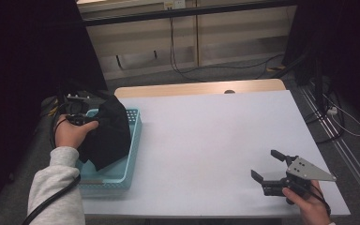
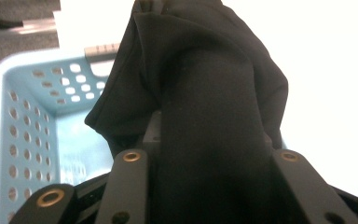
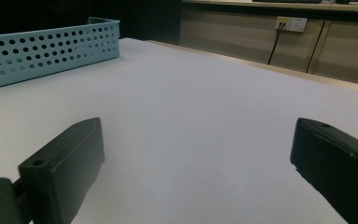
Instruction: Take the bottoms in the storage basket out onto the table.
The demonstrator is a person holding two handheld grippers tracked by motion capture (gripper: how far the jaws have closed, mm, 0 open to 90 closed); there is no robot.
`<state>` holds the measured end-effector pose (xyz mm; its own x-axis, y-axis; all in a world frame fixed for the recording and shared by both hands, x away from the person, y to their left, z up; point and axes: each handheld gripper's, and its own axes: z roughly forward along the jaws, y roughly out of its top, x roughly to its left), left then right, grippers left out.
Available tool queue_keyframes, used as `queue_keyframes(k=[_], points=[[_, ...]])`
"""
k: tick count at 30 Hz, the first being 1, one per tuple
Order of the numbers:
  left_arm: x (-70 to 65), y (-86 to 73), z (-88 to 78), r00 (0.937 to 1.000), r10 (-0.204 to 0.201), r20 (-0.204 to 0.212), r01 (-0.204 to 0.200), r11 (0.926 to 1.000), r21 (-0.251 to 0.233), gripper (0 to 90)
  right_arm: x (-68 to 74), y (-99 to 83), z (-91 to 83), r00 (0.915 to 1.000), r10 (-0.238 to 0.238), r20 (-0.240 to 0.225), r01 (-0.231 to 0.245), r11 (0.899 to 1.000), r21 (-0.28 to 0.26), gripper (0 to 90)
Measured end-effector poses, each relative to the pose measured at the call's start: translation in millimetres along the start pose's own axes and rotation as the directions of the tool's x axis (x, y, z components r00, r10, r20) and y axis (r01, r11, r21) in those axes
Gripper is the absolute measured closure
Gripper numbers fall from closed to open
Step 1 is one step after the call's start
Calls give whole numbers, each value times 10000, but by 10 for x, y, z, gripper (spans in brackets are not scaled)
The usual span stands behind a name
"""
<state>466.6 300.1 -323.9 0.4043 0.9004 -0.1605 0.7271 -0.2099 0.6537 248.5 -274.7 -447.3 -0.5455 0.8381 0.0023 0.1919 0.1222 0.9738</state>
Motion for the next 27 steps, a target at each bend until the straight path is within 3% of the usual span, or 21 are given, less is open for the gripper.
queue_keyframes(k=[5,11,15,20,23,26,27], points=[[-71,110,-75,10000,35,-42,-38,9986,-524,633,14,4,6,10000,-36,-68,36,10000,11,20],[-130,221,-182,9999,93,87,-86,9967,-801,632,11,3,3,10000,18,-52,-18,10000,3,20],[-174,300,-266,9996,226,142,-207,9922,-1230,632,12,2,8,9999,-2,-114,2,10000,0,20],[-236,406,-350,9995,102,304,-45,9835,-1806,632,13,3,9,9999,-4,-118,4,10000,0,20],[-332,485,-377,9989,176,423,-84,9781,-2081,632,6,5,3,10000,-4,-76,3,10000,-15,19],[-481,552,-384,9966,511,645,-349,9724,-2305,632,8,4,5,9999,18,-114,-18,10000,0,19],[-584,583,-375,9931,738,908,-505,9703,-2365,632,12,4,2,9999,-17,-109,17,10000,6,19]])
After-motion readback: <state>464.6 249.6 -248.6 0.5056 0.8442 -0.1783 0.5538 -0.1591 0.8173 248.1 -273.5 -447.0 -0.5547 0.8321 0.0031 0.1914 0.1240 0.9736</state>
